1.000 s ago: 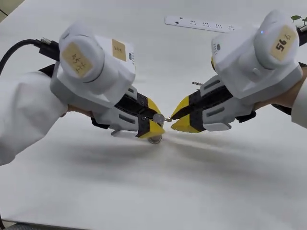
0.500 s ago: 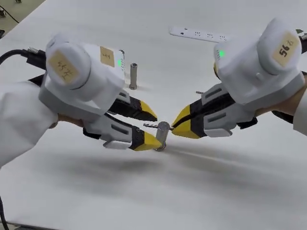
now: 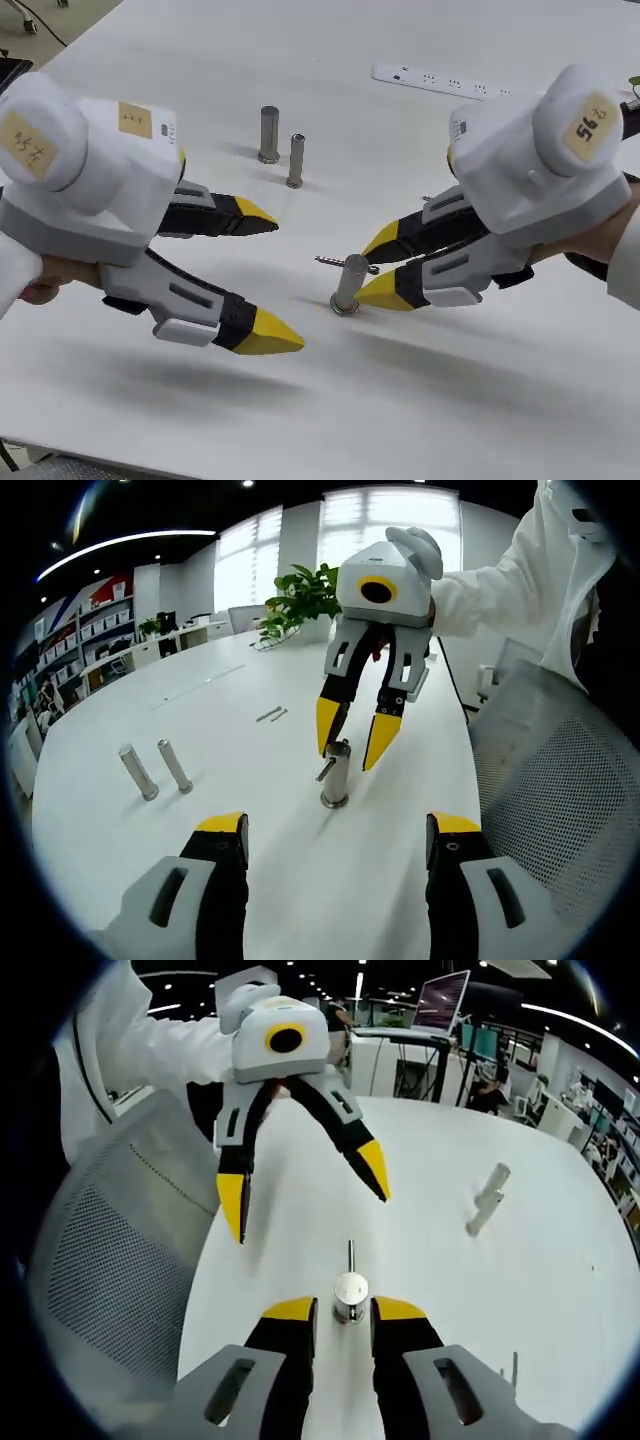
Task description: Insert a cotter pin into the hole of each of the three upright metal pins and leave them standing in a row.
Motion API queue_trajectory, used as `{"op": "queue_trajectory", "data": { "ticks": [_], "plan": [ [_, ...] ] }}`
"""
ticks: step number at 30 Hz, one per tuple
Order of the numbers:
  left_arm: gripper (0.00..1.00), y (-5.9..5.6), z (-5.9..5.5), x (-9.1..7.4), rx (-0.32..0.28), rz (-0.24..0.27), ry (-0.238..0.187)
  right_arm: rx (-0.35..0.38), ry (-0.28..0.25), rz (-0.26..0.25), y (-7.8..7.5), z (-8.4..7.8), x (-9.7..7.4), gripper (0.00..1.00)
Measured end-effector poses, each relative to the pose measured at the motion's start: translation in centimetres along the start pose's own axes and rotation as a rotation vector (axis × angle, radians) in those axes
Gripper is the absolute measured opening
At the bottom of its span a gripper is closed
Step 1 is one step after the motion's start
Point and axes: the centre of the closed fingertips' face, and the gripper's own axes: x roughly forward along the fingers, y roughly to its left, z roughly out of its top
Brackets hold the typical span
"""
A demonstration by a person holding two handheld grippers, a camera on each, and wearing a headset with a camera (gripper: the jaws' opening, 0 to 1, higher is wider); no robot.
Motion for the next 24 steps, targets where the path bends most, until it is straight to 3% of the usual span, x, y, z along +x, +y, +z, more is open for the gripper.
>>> {"op": "queue_trajectory", "data": {
  "ticks": [11, 24],
  "plan": [
    [0.98, -0.8, -0.4, -1.2, -0.093, 0.012, -0.041, 0.047, -0.006, -0.009, -0.6, -0.6, 2.0, 0.16],
    [0.99, -1.1, -0.5, -1.0, -0.106, 0.029, -0.051, 0.023, 0.013, -0.007, -0.6, -0.8, 2.5, 0.09]
  ]
}}
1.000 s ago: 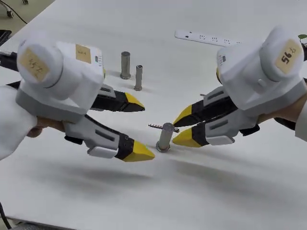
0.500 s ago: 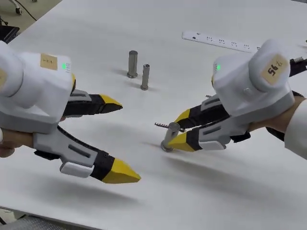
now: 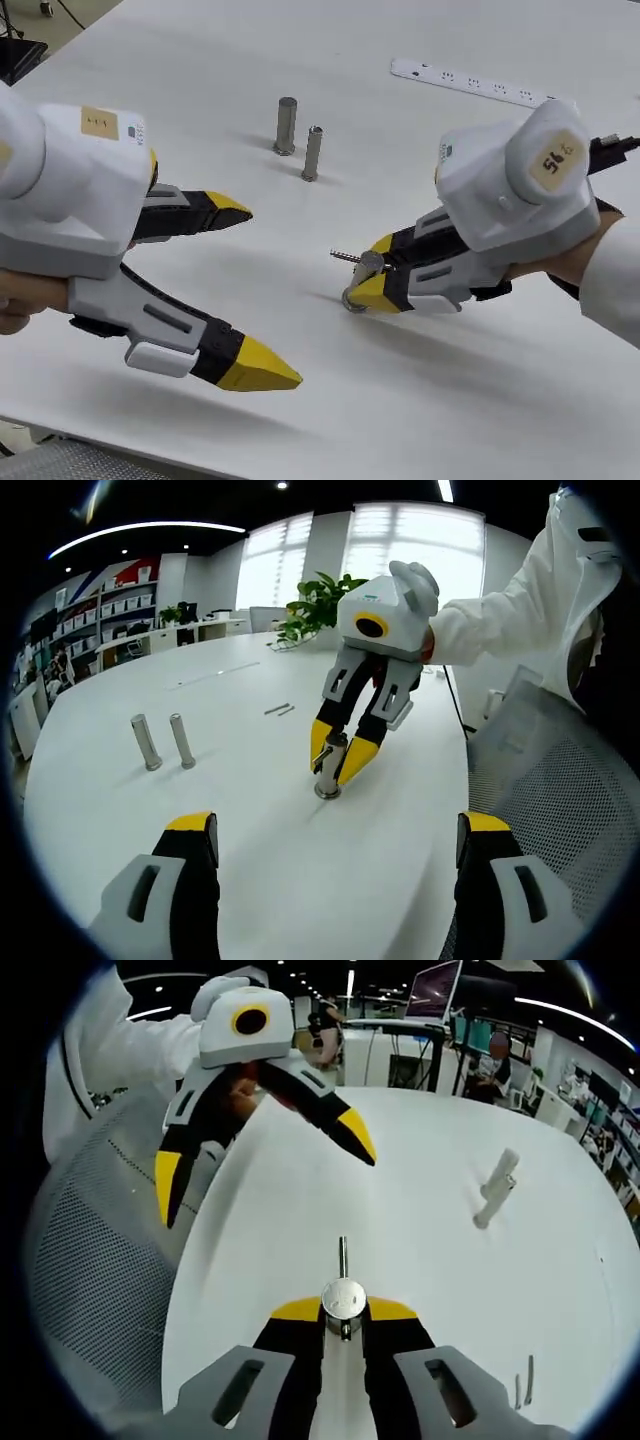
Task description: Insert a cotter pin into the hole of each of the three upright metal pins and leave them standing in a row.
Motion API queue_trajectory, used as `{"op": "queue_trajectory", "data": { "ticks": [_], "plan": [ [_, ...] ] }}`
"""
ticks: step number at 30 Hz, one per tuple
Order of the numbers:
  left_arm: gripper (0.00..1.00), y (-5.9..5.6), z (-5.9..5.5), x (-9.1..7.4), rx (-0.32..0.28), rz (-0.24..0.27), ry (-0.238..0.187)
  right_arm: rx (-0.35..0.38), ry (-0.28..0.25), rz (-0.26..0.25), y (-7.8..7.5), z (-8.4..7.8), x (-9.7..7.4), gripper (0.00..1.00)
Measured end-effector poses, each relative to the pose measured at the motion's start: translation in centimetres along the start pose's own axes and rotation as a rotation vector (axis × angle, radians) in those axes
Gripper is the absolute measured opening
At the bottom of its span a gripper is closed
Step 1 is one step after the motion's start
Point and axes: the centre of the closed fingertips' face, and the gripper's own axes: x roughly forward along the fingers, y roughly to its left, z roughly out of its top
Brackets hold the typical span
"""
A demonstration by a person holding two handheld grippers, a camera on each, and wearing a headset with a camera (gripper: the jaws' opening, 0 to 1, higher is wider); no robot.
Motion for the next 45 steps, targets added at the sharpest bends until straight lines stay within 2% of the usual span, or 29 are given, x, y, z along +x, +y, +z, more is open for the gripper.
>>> {"op": "queue_trajectory", "data": {
  "ticks": [5, 10, 14, 19, 25, 33, 45],
  "plan": [
    [0.99, -0.4, 0.0, 0.2, 0.010, -0.018, 0.000, -0.009, 0.010, 0.000, 0.1, 0.0, 0.0, 0.08],
    [0.99, -0.3, 0.1, 0.2, 0.011, -0.014, -0.004, 0.007, -0.004, -0.029, -0.1, 0.2, 0.1, 0.08],
    [0.99, 0.0, 0.0, -0.1, 0.011, -0.005, -0.005, 0.019, -0.016, -0.038, -1.0, 1.0, -0.1, 0.08],
    [0.99, 0.6, 0.0, -0.3, 0.003, 0.011, -0.012, -0.004, -0.014, -0.044, -2.5, 2.0, 0.1, 0.08],
    [0.99, 0.7, 0.1, -0.3, -0.005, 0.027, -0.016, -0.014, -0.005, -0.044, -3.7, 2.2, 0.8, 0.08],
    [0.99, 0.9, -0.1, -0.6, -0.017, 0.034, -0.015, -0.016, 0.010, -0.025, -3.6, 2.3, 1.6, 0.08],
    [0.99, 1.1, 0.1, -0.7, -0.025, 0.038, -0.024, -0.015, 0.017, -0.021, -3.8, 2.1, 1.6, 0.09]
  ]
}}
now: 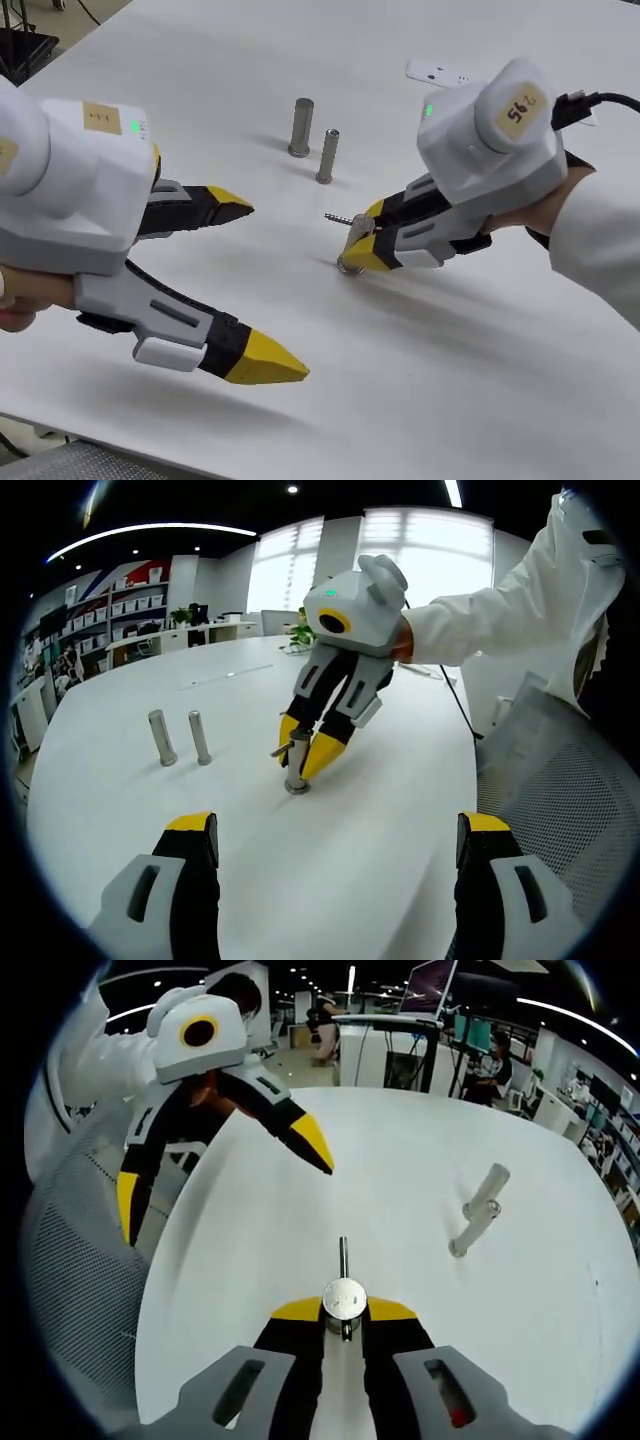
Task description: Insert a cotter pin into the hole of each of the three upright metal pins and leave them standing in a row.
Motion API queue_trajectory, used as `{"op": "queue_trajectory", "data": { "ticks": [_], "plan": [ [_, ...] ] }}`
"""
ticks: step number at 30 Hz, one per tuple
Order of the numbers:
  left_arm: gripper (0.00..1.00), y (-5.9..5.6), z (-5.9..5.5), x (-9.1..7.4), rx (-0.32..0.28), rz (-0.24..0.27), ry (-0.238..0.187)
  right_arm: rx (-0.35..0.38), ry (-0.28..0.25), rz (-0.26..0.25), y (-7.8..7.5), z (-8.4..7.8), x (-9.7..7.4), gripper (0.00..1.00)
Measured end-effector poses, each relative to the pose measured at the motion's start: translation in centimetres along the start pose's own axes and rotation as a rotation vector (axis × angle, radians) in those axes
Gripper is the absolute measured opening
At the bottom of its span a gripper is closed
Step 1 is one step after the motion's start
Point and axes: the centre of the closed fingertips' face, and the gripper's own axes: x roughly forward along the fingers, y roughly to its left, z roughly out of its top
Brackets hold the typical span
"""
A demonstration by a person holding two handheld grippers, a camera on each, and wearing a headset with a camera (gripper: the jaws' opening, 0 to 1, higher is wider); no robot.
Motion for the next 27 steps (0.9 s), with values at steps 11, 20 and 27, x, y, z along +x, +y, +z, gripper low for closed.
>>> {"op": "queue_trajectory", "data": {
  "ticks": [11, 20, 27],
  "plan": [
    [0.99, 0.2, 0.3, -0.4, -0.003, 0.017, -0.001, 0.017, -0.030, -0.031, -0.3, 0.6, -0.5, 0.31],
    [0.99, 1.1, 2.0, -1.2, -0.064, 0.064, -0.086, 0.165, -0.163, -0.089, 0.8, 0.2, -3.9, 0.52],
    [0.99, 1.4, 2.7, -1.7, -0.087, 0.089, -0.118, 0.298, -0.290, -0.222, 0.7, -0.6, -8.4, 0.65]
  ]
}}
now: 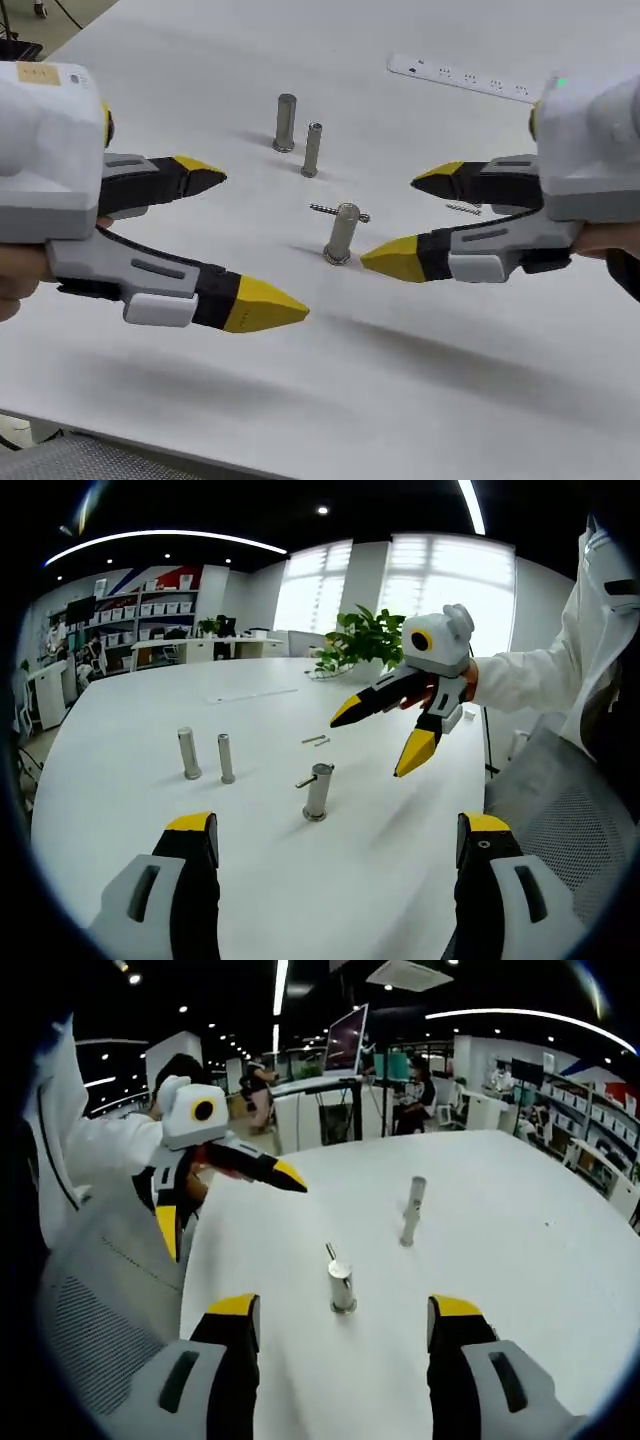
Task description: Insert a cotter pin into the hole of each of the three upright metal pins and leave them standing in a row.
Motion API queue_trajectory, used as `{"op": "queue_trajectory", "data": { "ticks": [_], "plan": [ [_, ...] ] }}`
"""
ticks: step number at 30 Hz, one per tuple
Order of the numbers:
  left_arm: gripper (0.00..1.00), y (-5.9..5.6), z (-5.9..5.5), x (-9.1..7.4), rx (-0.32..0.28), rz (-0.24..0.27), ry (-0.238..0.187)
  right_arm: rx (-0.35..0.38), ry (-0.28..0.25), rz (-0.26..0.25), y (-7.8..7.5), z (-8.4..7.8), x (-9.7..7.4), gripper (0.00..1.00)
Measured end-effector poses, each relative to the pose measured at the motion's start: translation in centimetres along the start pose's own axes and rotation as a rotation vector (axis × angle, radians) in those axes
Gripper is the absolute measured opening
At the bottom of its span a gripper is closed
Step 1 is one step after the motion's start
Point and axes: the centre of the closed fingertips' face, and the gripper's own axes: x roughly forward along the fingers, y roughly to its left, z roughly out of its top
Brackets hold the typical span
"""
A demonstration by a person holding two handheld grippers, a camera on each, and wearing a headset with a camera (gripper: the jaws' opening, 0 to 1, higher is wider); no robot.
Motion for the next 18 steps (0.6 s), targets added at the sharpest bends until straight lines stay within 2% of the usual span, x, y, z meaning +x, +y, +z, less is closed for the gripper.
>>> {"op": "queue_trajectory", "data": {
  "ticks": [2, 4, 7, 10, 13, 15, 16, 18],
  "plan": [
    [0.99, -0.1, 0.2, 0.0, -0.010, 0.001, -0.005, 0.016, -0.012, -0.027, -0.2, -0.3, -1.3, 0.68],
    [0.99, -0.6, 0.4, 0.0, -0.009, 0.001, -0.001, 0.039, -0.021, -0.049, -0.4, -0.5, -2.3, 0.70],
    [0.99, -1.2, -0.3, 0.1, 0.026, -0.006, 0.064, 0.069, -0.040, -0.072, -0.1, -1.1, -3.9, 0.78],
    [0.99, -1.8, -0.1, 0.2, 0.032, -0.012, 0.062, 0.095, -0.037, -0.088, 0.2, -2.0, -4.8, 0.88],
    [0.99, -1.9, 0.1, 0.4, 0.024, -0.010, 0.055, 0.128, -0.026, -0.117, 0.3, -2.8, -5.6, 0.93],
    [0.99, -2.1, 0.4, 0.5, 0.026, -0.009, 0.046, 0.173, -0.032, -0.161, -0.2, -3.2, -6.2, 0.99],
    [0.99, -2.1, 0.6, 0.6, 0.027, -0.009, 0.041, 0.174, -0.024, -0.165, 0.0, -3.4, -6.5, 0.99],
    [0.99, -2.1, 0.8, 0.7, 0.017, -0.007, 0.035, 0.163, -0.018, -0.226, -0.5, -3.7, -7.1, 0.99]
  ]
}}
